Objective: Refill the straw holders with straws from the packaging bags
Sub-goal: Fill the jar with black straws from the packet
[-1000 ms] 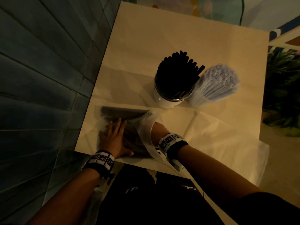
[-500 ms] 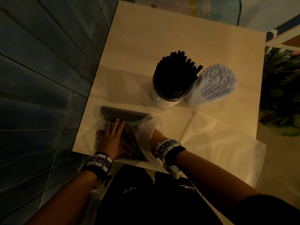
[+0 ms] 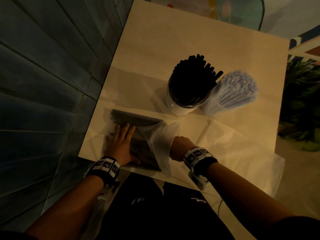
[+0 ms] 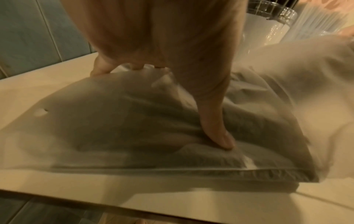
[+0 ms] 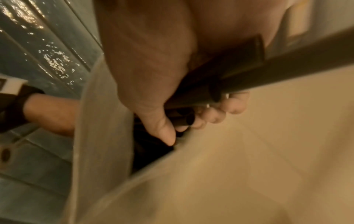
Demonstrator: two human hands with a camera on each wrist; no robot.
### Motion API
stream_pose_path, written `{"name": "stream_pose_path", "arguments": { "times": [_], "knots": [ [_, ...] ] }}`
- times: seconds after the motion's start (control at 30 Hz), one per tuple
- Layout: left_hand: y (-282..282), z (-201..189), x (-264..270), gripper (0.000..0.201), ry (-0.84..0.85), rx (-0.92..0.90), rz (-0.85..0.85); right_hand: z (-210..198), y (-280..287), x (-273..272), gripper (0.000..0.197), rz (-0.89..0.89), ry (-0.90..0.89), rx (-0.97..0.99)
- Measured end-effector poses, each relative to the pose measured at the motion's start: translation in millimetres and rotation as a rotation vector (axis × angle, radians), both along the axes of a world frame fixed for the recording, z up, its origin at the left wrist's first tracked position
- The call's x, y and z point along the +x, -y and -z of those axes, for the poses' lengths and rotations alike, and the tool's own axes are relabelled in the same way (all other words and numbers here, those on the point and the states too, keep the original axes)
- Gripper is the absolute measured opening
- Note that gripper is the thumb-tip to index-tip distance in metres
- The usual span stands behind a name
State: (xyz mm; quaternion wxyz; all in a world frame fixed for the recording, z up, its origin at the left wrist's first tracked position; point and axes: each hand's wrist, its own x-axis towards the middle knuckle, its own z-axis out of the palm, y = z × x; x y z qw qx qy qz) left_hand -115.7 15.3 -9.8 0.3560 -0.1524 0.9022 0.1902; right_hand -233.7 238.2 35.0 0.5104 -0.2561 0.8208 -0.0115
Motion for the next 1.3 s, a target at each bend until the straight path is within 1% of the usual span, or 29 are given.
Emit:
{"name": "stream_pose_path", "arguments": {
  "times": [0.03, 0.1, 0.2, 0.27, 0.33, 0.47, 0.53, 0.67, 0.77, 0.9, 0.97, 1.0, 1.03, 1.1, 1.13, 1.17, 1.2, 1.23, 1.3],
  "knots": [
    [1, 1, -1, 0.142, 0.005, -0.001, 0.004, 0, -5, -1, 0.026, -0.012, -0.029, 0.008],
    [1, 3, -2, 0.142, 0.017, -0.002, 0.018, -5, -10, 1, 0.021, -0.029, -0.104, -0.053],
    [-1, 2, -3, 0.141, 0.044, -0.009, 0.033, 1, 1, 11, 0.028, -0.015, -0.128, -0.114],
    [-3, 0, -4, 0.141, 0.062, -0.019, 0.032, 6, 10, 19, 0.033, -0.035, -0.149, -0.108],
    [-4, -1, -5, 0.141, 0.070, -0.030, 0.037, 6, 16, 24, 0.037, -0.025, -0.134, -0.122],
    [-3, 2, -7, 0.140, 0.063, -0.025, 0.027, 3, 6, 22, 0.035, -0.013, -0.141, -0.106],
    [-3, 4, -7, 0.140, 0.049, -0.017, 0.018, 2, -6, 19, 0.033, -0.001, -0.145, -0.092],
    [-3, 3, -7, 0.138, 0.038, -0.027, 0.022, 0, -47, 14, 0.021, -0.011, -0.215, -0.058],
    [-3, 0, -8, 0.138, 0.045, -0.027, 0.018, -2, -85, 10, 0.019, 0.061, -0.254, -0.031],
    [-2, -10, -12, 0.140, 0.068, -0.010, 0.010, -13, -134, 6, 0.016, 0.175, -0.247, 0.009],
    [-6, -27, -18, 0.140, 0.040, 0.062, -0.044, -22, -154, 3, 0.016, 0.213, -0.268, 0.011],
    [-10, -38, -22, 0.137, -0.007, 0.128, -0.108, -26, -161, 2, 0.016, 0.231, -0.291, -0.006],
    [-17, -51, -26, 0.129, -0.072, 0.224, -0.195, -31, -165, 2, 0.016, 0.246, -0.315, -0.031],
    [-34, -76, -35, 0.110, -0.210, 0.505, -0.379, -39, -164, 4, 0.016, 0.250, -0.363, -0.106],
    [-45, -88, -40, 0.102, -0.286, 0.668, -0.443, -43, -159, 5, 0.016, 0.236, -0.378, -0.155],
    [-55, -99, -45, 0.096, -0.354, 0.817, -0.485, -47, -150, 6, 0.016, 0.217, -0.384, -0.207],
    [-66, -109, -51, 0.092, -0.413, 0.928, -0.512, -52, -139, 6, 0.015, 0.199, -0.382, -0.265],
    [-76, -117, -56, 0.090, -0.459, 0.987, -0.523, -56, -126, 7, 0.013, 0.185, -0.374, -0.320],
    [-94, -129, -67, 0.081, -0.515, 0.994, -0.507, -63, -99, 6, 0.011, 0.177, -0.350, -0.421]
  ]
}}
